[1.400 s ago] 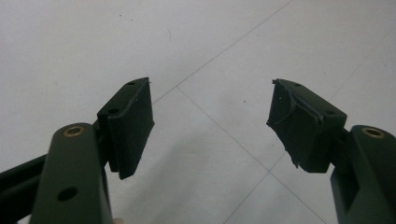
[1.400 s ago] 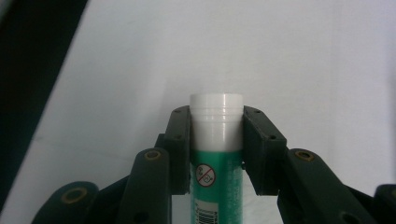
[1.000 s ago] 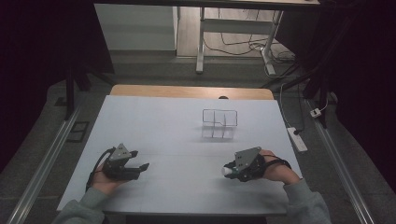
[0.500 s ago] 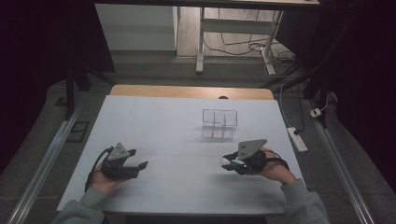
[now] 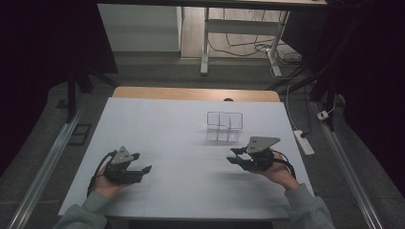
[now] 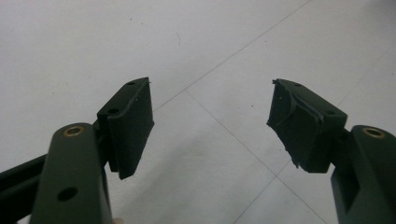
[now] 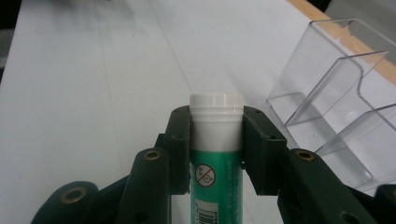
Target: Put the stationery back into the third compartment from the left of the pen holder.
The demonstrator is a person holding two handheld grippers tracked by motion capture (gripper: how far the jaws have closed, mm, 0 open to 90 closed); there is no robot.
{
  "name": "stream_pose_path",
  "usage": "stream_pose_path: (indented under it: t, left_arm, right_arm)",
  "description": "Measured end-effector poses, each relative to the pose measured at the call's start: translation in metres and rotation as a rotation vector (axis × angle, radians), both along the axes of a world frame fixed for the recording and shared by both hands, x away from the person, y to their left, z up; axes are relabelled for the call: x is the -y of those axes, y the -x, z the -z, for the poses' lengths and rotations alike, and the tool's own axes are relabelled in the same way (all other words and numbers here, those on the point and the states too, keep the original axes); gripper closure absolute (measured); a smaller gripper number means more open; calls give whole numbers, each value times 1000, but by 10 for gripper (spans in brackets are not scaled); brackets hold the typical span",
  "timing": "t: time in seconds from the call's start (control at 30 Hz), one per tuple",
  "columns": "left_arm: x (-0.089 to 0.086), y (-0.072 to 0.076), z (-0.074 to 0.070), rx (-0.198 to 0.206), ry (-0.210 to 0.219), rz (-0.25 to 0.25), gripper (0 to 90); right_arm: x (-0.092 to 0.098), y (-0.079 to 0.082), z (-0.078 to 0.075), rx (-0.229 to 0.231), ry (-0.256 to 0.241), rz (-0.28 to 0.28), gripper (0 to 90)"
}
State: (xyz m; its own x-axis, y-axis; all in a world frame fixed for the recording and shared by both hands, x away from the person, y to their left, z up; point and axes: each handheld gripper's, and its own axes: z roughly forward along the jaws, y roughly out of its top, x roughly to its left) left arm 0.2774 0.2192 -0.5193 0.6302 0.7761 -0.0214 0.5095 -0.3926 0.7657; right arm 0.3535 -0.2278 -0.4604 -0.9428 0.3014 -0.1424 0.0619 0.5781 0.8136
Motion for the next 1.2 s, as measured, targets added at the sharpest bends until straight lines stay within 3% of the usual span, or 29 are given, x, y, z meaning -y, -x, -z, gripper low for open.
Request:
stream_pose_path:
  t: [0.1, 0.2, 0.33, 0.6, 0.8, 1.03, 1.13, 1.2]
  left_arm:
    - [0, 0, 0, 0, 1, 3, 300]
    - [0, 0, 0, 0, -1, 3, 299]
    - [1, 0, 0, 1, -2, 2, 299]
    - [0, 0, 0, 1, -2, 1, 299]
    - [1, 0, 0, 1, -7, 3, 299]
    - [1, 0, 0, 1, -1, 6, 298]
    - [1, 0, 0, 1, -1, 6, 298]
    - [1, 0, 0, 1, -4, 9, 298]
  right_arm:
    - [0, 1, -3, 3, -10, 35, 646]
    - [1, 0, -6, -16, -62, 64, 646]
    - [4, 0, -11, -2, -108, 111, 646]
    - [6, 0, -14, 9, -129, 171, 646]
    - [7, -2, -21, 35, -145, 247, 646]
    - [10, -8, -37, 79, -234, 344, 646]
    - [9, -11, -42, 95, -243, 365, 646]
    - [8, -12, -44, 97, -258, 347, 646]
